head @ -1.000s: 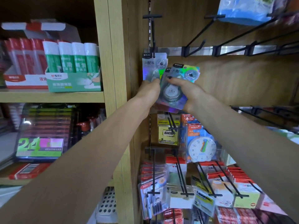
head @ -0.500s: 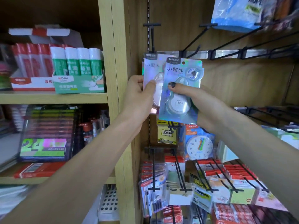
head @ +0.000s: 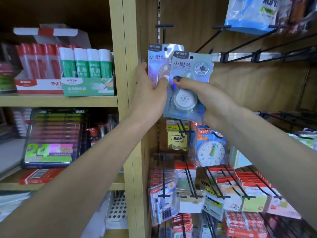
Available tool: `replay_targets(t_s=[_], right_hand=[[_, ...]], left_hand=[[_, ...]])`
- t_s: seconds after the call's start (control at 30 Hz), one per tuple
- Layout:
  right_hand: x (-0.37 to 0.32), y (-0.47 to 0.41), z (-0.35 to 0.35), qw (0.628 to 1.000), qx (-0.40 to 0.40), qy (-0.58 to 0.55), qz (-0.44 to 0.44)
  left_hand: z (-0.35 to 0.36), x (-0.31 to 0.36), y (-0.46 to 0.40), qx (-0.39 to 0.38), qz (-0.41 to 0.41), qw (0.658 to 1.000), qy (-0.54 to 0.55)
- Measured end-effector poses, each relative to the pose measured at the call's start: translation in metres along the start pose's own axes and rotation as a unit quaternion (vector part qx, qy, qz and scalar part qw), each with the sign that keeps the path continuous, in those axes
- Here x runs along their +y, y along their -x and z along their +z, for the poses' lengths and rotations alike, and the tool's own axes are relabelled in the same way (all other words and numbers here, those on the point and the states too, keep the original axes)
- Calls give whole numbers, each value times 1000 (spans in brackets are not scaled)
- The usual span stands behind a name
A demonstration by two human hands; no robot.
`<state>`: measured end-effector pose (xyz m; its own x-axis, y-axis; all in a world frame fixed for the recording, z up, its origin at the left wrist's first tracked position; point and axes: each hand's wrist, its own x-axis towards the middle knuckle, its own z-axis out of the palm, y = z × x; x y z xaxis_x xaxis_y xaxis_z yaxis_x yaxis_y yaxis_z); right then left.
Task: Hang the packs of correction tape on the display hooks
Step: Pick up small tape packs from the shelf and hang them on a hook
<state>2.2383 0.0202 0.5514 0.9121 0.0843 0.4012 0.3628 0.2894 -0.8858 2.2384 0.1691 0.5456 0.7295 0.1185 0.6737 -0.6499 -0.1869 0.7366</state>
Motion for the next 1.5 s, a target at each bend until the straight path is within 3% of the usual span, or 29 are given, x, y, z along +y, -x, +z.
replay_targets(t_s=[0.17,0.27,0.43,0.63,0.87,1.1,1.3,1.5], right_hand=[[1,-4,9,998,49,29,0],[3,-20,10,998,59,32,5],[13,-52,13,995,60,52,61],[23,-77,15,992,74,59,89],[26,-71,5,992,56,63,91],[30,-50,-6,996,35,27,78],[22,-28,-12,998,-38,16,46],[20,-15,-19,995,0,87,-39]], left_hand=[[3,-9,-7,-58,-17,991,-120],[8,-15,-13,-88,-83,988,-93],[21,-30,-37,-72,-188,979,-25],[36,-36,-59,-31,-239,970,17],[32,-49,-54,-64,-266,962,9],[22,-42,-28,-118,-235,962,76],[9,-23,-6,-82,-161,983,32],[-2,-16,15,-57,-104,993,10]])
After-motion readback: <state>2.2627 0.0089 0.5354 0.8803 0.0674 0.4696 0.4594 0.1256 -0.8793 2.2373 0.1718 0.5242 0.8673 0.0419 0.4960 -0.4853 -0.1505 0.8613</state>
